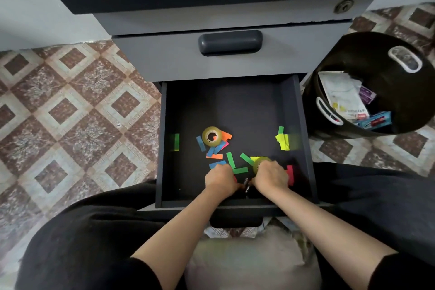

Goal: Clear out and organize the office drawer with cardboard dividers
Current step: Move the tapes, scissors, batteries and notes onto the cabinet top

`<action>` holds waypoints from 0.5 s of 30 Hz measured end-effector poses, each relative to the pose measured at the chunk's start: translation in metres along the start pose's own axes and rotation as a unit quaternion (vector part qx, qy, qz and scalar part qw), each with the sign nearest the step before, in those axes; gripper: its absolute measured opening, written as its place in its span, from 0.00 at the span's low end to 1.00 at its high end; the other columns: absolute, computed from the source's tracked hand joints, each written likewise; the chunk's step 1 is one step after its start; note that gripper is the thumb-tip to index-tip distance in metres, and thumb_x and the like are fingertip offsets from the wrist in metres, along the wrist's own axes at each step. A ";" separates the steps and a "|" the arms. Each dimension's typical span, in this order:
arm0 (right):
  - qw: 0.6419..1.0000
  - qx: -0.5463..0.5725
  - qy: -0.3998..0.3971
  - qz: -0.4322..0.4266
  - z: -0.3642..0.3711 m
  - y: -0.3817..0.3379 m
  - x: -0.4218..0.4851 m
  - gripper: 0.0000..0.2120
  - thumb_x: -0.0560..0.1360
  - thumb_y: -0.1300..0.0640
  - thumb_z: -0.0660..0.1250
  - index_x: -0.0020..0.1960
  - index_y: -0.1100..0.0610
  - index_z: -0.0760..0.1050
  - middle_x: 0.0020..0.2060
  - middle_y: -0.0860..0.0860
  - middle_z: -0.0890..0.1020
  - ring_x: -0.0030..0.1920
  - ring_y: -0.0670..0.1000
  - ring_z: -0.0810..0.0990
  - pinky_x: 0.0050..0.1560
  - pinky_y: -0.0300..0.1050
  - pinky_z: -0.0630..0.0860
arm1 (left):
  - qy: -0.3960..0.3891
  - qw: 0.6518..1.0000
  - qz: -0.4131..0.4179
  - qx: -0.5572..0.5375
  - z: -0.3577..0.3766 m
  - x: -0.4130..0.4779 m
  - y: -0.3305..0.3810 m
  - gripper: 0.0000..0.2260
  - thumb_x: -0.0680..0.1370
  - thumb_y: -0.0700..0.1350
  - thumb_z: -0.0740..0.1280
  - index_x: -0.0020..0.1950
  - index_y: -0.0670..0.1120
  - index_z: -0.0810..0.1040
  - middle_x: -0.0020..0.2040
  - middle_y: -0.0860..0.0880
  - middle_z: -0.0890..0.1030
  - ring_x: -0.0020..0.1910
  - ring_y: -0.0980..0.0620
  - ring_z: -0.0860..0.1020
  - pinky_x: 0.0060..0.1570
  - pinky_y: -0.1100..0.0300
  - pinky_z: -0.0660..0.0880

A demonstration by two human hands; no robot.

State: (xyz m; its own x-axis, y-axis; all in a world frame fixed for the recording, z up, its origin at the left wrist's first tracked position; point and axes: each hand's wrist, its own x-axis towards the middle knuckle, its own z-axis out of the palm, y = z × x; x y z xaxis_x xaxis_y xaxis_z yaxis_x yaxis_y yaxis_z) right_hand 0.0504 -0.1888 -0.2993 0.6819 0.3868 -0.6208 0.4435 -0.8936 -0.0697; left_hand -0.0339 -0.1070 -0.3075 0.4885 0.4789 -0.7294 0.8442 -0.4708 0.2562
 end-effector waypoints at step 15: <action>0.999 -0.039 0.001 -0.028 0.004 -0.002 0.005 0.11 0.78 0.61 0.63 0.60 0.60 0.74 0.56 0.55 0.78 0.57 0.54 0.78 0.47 0.43 0.74 | 0.026 0.999 -0.002 0.035 0.004 0.005 0.006 0.14 0.77 0.51 0.67 0.54 0.42 0.76 0.51 0.45 0.80 0.48 0.48 0.80 0.41 0.60 0.74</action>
State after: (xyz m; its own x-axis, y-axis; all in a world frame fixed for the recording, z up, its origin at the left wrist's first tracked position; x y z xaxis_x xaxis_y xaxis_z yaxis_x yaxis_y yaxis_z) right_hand 0.0504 -0.1860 -0.3048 0.6558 0.4356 -0.6166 0.5249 -0.8501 -0.0422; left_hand -0.0275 -0.1099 -0.3124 0.4969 0.5181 -0.6962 0.8300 -0.5181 0.2068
